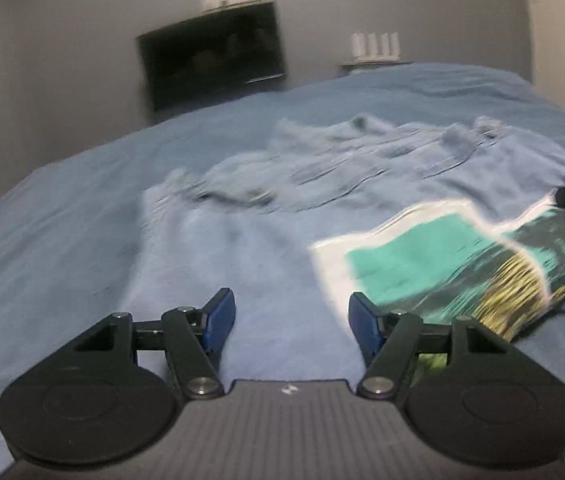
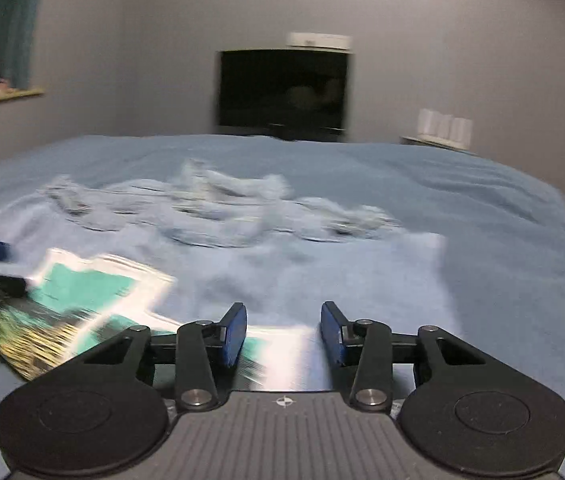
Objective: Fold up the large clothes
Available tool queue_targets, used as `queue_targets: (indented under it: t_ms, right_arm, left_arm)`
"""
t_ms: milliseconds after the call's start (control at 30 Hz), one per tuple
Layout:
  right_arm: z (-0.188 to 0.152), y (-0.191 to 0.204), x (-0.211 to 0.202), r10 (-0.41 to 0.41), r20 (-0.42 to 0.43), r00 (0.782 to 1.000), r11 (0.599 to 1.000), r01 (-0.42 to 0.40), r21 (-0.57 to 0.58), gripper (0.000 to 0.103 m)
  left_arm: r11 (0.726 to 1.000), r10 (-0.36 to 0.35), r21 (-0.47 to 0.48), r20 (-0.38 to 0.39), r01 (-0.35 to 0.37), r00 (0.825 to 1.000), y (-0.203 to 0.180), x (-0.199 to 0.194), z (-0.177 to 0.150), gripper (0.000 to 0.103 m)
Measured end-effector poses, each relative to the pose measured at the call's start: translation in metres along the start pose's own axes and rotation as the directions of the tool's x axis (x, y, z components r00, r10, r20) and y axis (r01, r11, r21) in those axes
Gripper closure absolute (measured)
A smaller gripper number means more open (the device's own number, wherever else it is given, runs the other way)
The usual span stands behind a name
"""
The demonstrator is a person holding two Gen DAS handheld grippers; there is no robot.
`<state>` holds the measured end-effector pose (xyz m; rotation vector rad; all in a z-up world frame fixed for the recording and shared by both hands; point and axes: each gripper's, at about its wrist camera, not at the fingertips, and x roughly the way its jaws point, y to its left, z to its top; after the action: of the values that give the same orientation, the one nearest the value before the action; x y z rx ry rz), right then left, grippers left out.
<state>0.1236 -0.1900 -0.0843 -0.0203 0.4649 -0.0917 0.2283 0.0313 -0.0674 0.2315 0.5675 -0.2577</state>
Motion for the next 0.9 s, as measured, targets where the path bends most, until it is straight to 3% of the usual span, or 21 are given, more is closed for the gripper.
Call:
queue_targets:
  t_ms: [133,200,267,333,467,633,733,900]
  right_arm:
    - [-0.016,0.003,-0.012,-0.053,-0.06,0.997,0.997,0.049,-0.06,0.061]
    - [-0.015,-0.002,-0.021,-0.072,-0.086,0.994,0.997,0.072,-0.004,0.061]
    - [-0.019,-0.009,-0.026,-0.091,-0.159,0.983,0.994,0.1,0.051,0.058]
    - [-0.022,-0.018,-0.033,-0.072,-0.194,0.978,0.986,0.1,0.136,0.057]
    - [-0.02,-0.027,-0.064,-0.06,-0.153,0.986,0.963,0.097,0.251,0.05]
    - [-0.012,-0.035,-0.108,-0.048,-0.046,0.998,0.915,0.062,0.398,0.033]
    - [-0.012,-0.049,-0.131,-0.025,0.003,1.0,0.838,0.019,0.545,0.025]
    - [-0.042,-0.077,-0.119,0.104,-0.053,0.993,0.599,-0.02,0.801,0.026]
  left_arm:
    - [0.997,0.025,-0.069,-0.058,-0.029,0.998,0.02,-0.007,-0.017,0.039]
    - [0.991,0.012,-0.13,-0.082,-0.023,0.997,0.03,-0.012,-0.022,0.038]
    - [0.981,-0.005,-0.19,-0.128,-0.02,0.992,0.04,-0.016,-0.03,0.03]
    - [0.97,-0.028,-0.242,-0.136,-0.006,0.99,0.049,-0.026,-0.036,0.03]
    - [0.963,-0.003,-0.268,-0.121,-0.03,0.993,0.05,-0.055,-0.041,0.03]
    - [0.94,0.04,-0.34,-0.005,-0.039,0.999,0.055,-0.099,-0.037,0.026]
    - [0.93,0.046,-0.366,0.033,-0.03,0.998,0.057,-0.11,-0.035,0.021]
    - [0.914,0.06,-0.4,-0.04,-0.07,0.997,0.068,-0.091,-0.04,0.021]
